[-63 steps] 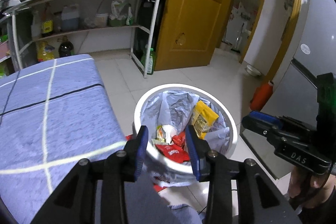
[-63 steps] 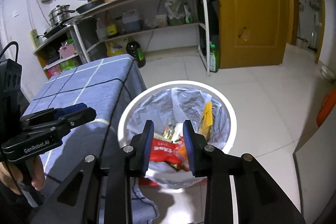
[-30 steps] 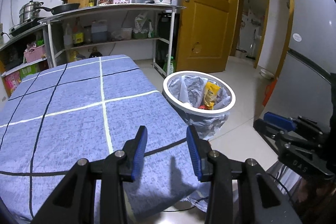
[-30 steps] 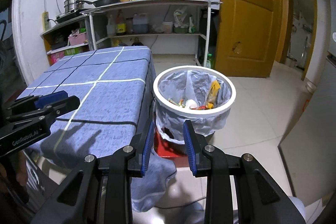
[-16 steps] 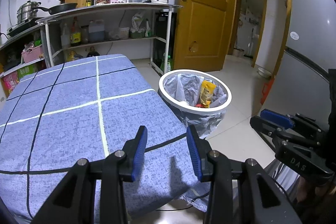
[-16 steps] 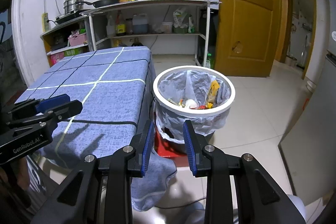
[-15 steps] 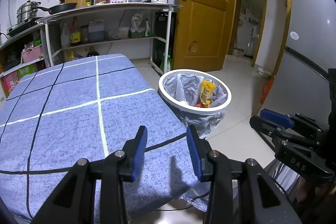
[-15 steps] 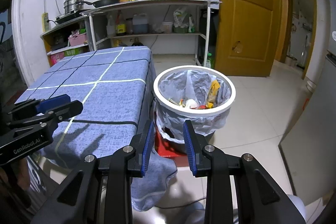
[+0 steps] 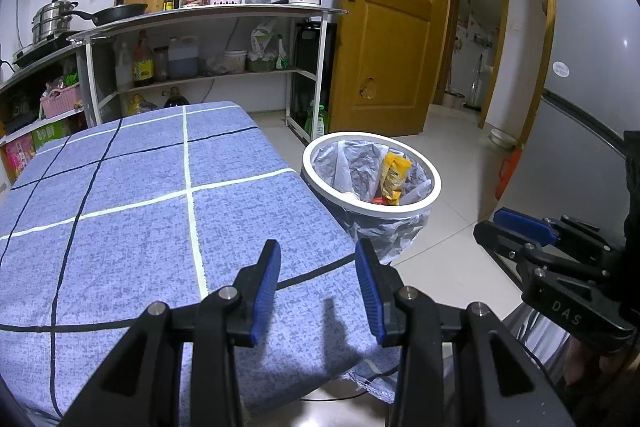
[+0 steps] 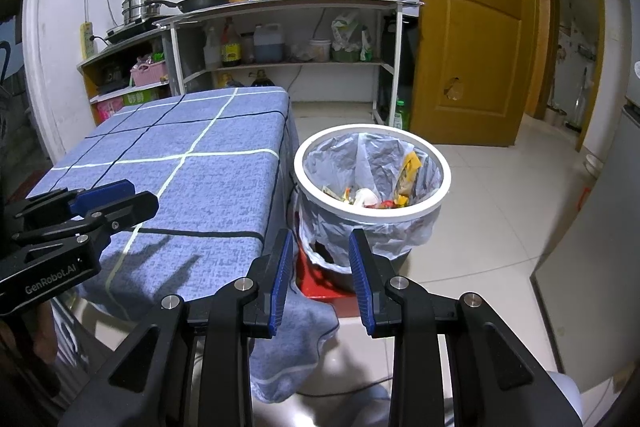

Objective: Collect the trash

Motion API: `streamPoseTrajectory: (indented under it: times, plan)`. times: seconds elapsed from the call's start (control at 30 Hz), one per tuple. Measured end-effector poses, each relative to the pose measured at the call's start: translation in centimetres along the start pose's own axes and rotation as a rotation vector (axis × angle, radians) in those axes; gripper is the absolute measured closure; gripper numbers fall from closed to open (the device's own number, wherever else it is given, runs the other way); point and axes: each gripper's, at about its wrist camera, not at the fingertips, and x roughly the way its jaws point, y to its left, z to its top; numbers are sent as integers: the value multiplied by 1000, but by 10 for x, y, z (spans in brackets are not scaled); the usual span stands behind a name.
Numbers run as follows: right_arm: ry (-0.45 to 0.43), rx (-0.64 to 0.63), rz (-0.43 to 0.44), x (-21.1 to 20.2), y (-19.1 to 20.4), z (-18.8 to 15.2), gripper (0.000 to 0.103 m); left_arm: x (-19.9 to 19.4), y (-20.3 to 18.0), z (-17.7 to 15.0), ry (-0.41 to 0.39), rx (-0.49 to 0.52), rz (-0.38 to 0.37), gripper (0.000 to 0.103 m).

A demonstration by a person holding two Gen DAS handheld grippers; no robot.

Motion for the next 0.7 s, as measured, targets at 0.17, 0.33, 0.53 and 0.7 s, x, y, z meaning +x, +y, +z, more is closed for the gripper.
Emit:
streamPoseTrajectory:
  times: [0.17, 0.33, 0.53, 0.7]
  plan:
    - [1, -1, 1, 1, 1, 1, 73, 0, 0, 0, 0, -2, 1, 63]
    - [4, -3, 5, 1, 1, 0, 73, -1, 0, 0, -1, 2, 3, 63]
    - [3, -2, 5, 1, 1, 2, 73, -1, 0, 1, 0, -5, 0, 63]
    - [5, -1, 7, 1, 1, 2, 73, -2, 0, 1, 0, -5, 0, 63]
